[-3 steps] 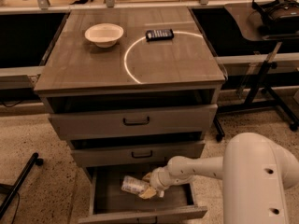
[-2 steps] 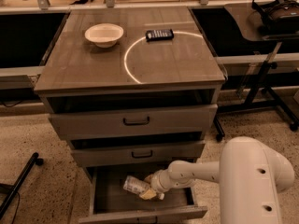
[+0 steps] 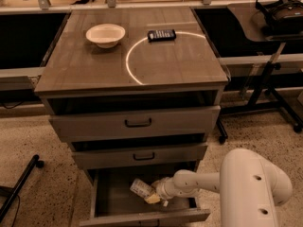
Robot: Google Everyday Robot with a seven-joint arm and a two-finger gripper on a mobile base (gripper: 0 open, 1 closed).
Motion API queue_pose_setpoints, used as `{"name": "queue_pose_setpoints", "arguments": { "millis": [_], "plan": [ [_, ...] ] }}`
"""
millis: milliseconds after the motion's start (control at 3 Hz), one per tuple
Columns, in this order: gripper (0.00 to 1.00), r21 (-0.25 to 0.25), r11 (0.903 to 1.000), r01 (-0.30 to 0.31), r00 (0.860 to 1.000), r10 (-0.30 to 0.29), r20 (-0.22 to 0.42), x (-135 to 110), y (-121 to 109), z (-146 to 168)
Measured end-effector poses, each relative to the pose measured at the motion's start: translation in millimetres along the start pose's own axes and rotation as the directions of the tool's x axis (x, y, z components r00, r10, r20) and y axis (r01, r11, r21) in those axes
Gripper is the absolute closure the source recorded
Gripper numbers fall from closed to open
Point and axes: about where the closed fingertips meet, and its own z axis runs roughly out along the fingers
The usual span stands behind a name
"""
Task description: Place blue plastic bottle into bottom drawer
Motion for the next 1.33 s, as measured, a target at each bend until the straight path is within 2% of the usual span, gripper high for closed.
{"name": "queue_pose_setpoints", "arguments": {
  "millis": [667,1000,1333],
  "plan": [
    [0.28,0.041,0.9953,-0.088,0.996,0.088,0.007,29,-29,-1],
    [0.06,0.059,0.9922,-0.11,0.994,0.11,0.002,38,-41,-5],
    [0.0,0.079,0.989,-0.125,0.992,0.123,0.028,43,-48,-28]
  ]
}}
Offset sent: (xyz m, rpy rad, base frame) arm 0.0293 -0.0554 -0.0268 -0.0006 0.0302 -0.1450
